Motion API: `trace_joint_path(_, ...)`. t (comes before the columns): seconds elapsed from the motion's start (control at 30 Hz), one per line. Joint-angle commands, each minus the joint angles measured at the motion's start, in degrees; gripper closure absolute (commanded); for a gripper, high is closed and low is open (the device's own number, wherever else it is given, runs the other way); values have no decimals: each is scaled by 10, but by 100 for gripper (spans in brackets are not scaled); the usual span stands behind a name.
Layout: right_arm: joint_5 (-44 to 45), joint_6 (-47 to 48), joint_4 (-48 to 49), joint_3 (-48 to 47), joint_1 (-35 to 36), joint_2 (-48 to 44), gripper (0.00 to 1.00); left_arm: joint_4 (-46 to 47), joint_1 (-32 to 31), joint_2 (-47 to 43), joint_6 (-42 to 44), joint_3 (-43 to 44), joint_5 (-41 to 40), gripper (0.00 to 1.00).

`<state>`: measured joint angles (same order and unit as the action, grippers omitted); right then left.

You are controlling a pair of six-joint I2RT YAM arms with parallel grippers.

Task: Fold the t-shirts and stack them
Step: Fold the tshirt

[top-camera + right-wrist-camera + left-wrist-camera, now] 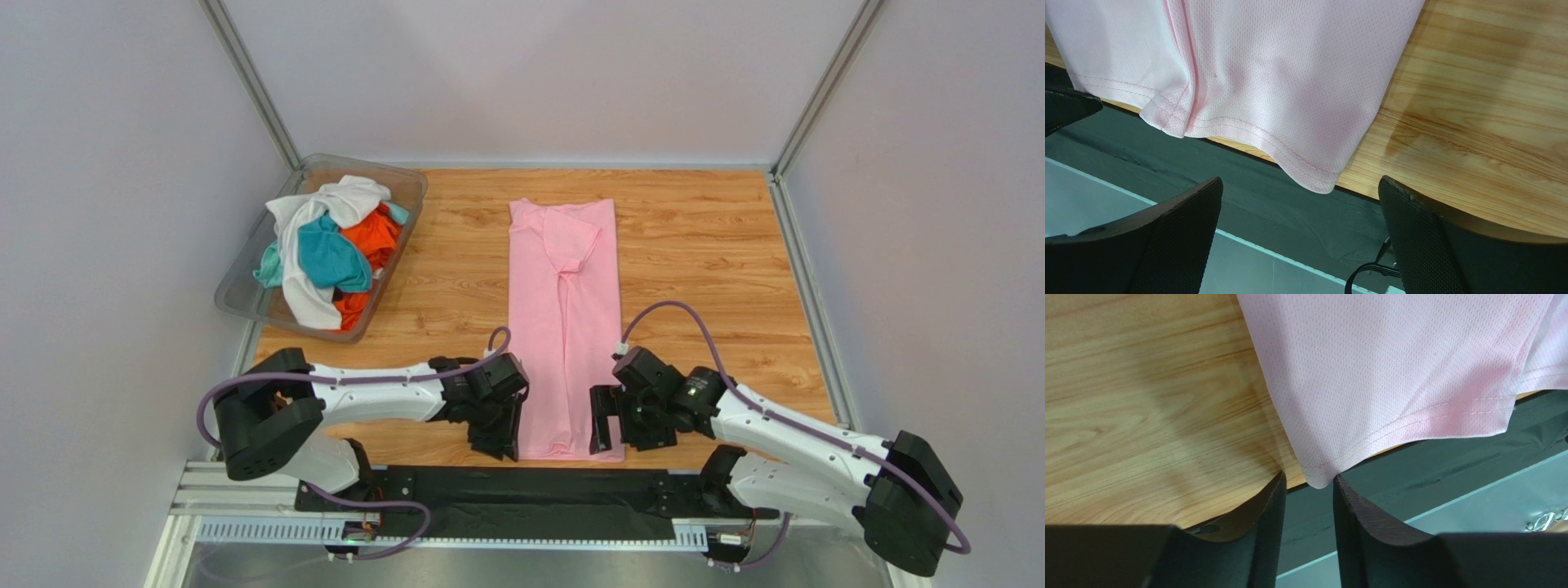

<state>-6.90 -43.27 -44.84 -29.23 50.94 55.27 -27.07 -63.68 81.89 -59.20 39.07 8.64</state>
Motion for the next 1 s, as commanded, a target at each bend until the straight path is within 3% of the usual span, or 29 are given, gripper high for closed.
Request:
trace_joint_path(0.0,-29,5,33,7,0,6,2,8,-4,24,-21,16,-25,60)
trace_joint_path(0.13,-46,13,34,16,1,11,4,6,-4,38,-25,25,-29,71)
trace_joint_path(0.23,-59,14,34,22,1,12,8,-1,-3,41,-24,29,-29,85)
trace_joint_path(0.27,-68,15,33,24,1,11,10,-3,-4,39,-26,29,-29,94)
trace_joint_path(0.33,-75,13,31,31,1,8,12,-7,-4,33,-29,21,-29,100)
trace_joint_path(0.57,-50,-16,32,55,1,14,28,-9,-4,11,-35,3,-33,100)
trace_joint_path(0.77,-20,-49,45,51,1,28,35,-9,-4,6,-36,-5,-35,100)
trace_joint_path(0.97,-10,-57,46,52,1,30,62,-9,-4,-6,-40,-15,-38,100)
